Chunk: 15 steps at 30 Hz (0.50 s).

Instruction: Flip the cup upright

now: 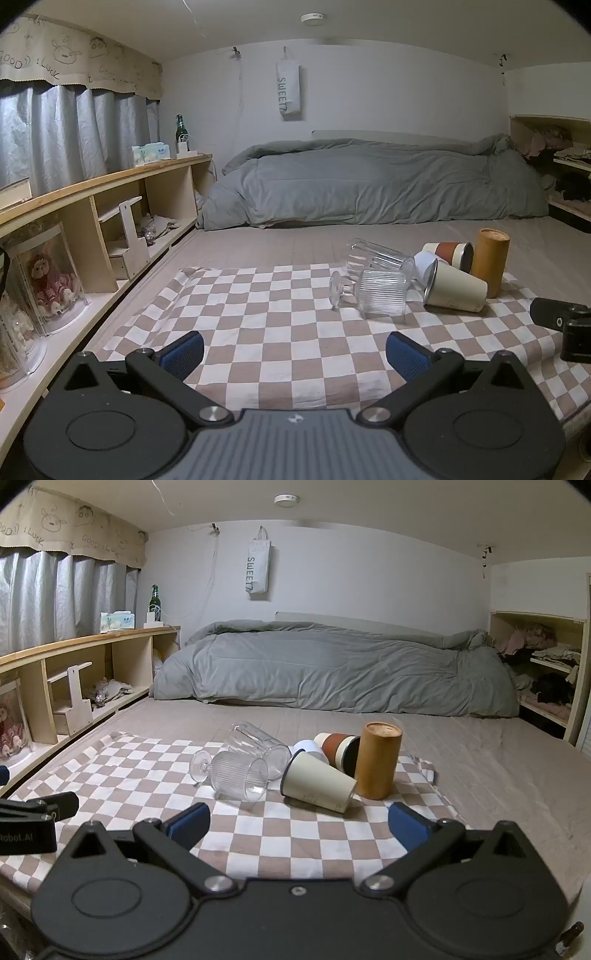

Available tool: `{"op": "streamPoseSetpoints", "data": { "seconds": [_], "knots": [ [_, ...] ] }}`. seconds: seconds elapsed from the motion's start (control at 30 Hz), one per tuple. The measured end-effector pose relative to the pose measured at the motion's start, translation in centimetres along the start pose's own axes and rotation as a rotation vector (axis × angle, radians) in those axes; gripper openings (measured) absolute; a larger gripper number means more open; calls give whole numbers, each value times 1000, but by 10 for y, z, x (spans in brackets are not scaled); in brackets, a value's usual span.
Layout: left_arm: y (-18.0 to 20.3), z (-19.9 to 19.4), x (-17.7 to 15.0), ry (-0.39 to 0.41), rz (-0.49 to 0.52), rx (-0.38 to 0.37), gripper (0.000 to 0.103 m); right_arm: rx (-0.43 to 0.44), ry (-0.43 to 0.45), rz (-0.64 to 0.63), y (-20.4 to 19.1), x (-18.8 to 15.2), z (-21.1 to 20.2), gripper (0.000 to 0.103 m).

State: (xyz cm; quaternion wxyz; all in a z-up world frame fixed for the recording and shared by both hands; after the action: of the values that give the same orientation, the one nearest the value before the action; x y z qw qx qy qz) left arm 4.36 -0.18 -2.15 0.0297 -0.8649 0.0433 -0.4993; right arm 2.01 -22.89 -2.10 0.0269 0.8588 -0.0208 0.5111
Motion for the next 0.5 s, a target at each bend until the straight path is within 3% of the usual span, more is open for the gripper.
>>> {"op": "streamPoseSetpoints", "data": {
  "seconds": [0.5],
  "knots": [
    [0, -1, -1, -3, 1, -2, 103, -1, 0, -3, 0, 0, 0, 103]
  ]
}}
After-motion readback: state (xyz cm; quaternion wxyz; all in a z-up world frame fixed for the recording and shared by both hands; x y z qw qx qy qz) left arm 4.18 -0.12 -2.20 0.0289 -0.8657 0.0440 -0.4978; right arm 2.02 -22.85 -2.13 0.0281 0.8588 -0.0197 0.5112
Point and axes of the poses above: each gripper's, at about its wrist camera, not at the fingertips, and z roughly the way its jaws point, y to its right, x to its top, the point moved 5 cm from there along z, roughly the way its jaws point, and after that the axes turned 5 degrees about -y, right-handed, at the moved point
